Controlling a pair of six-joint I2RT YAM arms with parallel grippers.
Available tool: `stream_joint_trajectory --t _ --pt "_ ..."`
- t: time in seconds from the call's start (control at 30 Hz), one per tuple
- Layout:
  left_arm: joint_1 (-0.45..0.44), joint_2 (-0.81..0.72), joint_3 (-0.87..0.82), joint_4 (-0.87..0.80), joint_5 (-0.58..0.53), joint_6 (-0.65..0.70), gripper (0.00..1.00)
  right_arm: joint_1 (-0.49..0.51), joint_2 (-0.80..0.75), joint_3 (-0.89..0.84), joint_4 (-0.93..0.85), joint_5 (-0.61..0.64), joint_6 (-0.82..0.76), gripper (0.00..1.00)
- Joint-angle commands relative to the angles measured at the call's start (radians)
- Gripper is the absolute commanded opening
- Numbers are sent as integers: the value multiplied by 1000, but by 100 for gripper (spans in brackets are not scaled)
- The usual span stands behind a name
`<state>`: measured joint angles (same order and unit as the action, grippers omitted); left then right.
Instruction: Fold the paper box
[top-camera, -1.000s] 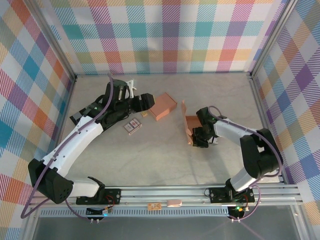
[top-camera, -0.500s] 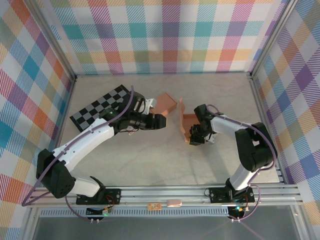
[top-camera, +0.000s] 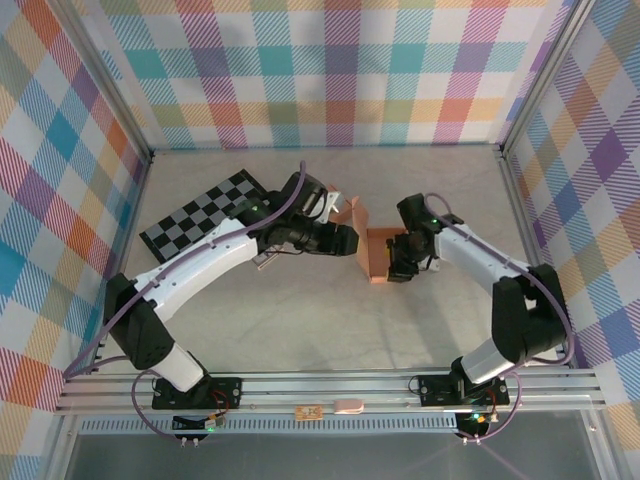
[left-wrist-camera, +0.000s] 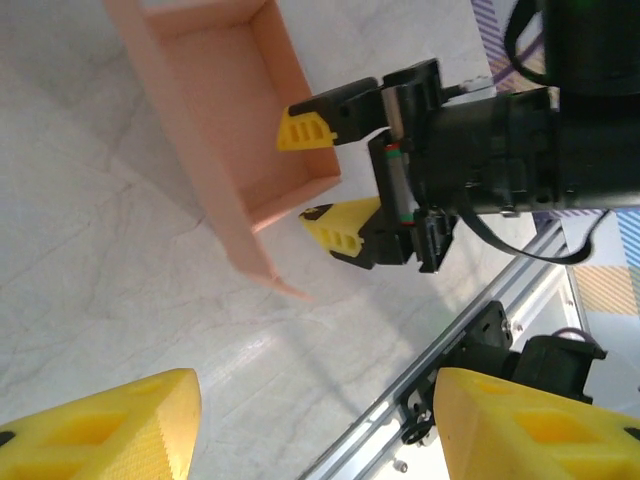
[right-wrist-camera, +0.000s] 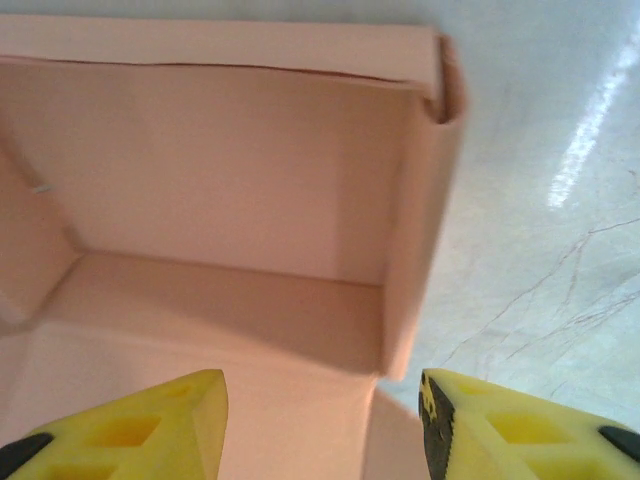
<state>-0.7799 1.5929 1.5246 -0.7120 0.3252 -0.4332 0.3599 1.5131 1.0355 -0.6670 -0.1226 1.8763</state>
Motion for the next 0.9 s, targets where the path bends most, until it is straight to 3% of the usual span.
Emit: stream_joint_trajectory --t 0.0,0.13,0.23,0.37,0.53,0.7,0.87 --pt "-18 60 81 -127 -107 49 62 -31 -52 21 -95 34 -111 54" --pt "-22 141 171 -188 -188 78 61 -63 -80 62 -92 54 -266 52" --pt "-23 194 225 -211 -246 110 58 -91 -58 153 -93 26 -489 52" --pt "-22 262 273 -191 -219 120 50 -91 -69 249 -41 6 -824 55" --pt "-23 351 359 -208 -212 120 40 -101 -120 310 -56 -79 -1104 56" --pt "-24 388 398 -239 -264 160 30 -108 -197 338 -109 -167 -1270 57" --pt "-25 397 432 -278 -320 215 5 -109 -288 324 -175 -170 -1329 58"
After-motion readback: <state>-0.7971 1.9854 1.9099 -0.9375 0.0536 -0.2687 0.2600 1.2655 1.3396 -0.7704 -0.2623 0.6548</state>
